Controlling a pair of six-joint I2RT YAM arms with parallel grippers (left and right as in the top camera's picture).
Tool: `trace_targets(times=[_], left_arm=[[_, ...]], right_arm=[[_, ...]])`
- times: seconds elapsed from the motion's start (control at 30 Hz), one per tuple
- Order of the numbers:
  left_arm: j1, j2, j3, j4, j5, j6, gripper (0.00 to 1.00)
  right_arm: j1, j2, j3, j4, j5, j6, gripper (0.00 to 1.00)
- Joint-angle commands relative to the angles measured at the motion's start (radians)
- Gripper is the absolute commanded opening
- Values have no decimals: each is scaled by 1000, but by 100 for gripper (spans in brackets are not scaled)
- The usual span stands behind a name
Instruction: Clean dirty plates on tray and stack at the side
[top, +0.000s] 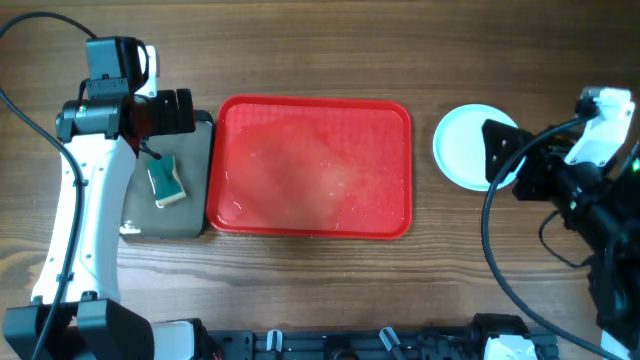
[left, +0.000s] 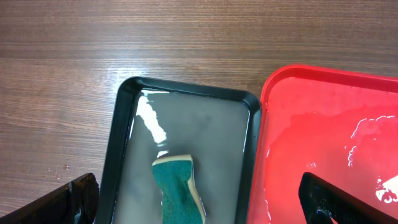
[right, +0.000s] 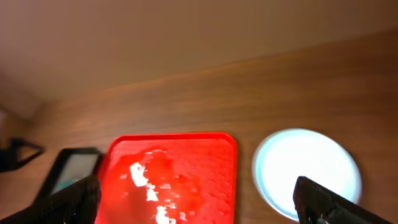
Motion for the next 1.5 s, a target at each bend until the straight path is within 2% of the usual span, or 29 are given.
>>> trace_targets(times=[0.0,0.1,0.17,0.23,0.3,0.33,0.43,0.53,0.67,1.1,1.17,1.27,1.33,1.43,1.47], left_arm=[[-3,7,1,3,12,12,100],[-3,7,1,3,12,12,100],[-3,7,1,3,12,12,100],[-3,7,1,3,12,12,100],[-3,7,1,3,12,12,100],[-3,7,1,3,12,12,100],[-3,7,1,3,12,12,100],[-3,7,1,3,12,12,100],[-3,7,1,3,12,12,100],[0,4,1,3,12,12,100],[-6,-37,1,2,12,12,100],[-37,-251,-40,-19,13,19,100],[-30,-410,-162,79,37,19,100],[-18,-675,-468,397,118,18,100],[-18,-813,-639,574,132,-9,100]], right_arm=[[28,-42,-17,23,194,-61,100],[28,-96,-110,110,187,-171,100],[28,-199,-291,283,146,-172,100],[28,-316,-539,531,95,-172,100],[28,-478,-882,837,4,-171,100],[28,-525,-970,900,-13,-171,100],[33,-716,-1223,1016,-19,-161,100],[33,-851,-1344,1020,-9,-161,100],[56,-894,-1370,1002,83,-164,100],[63,-892,-1370,1002,80,-163,100],[63,-892,-1370,1002,80,-164,100],[63,-892,-1370,1002,80,-163,100],[63,-892,-1370,1002,80,-163,100],[63,-892,-1370,1002,80,-163,100],[63,-892,-1370,1002,80,-163,100]])
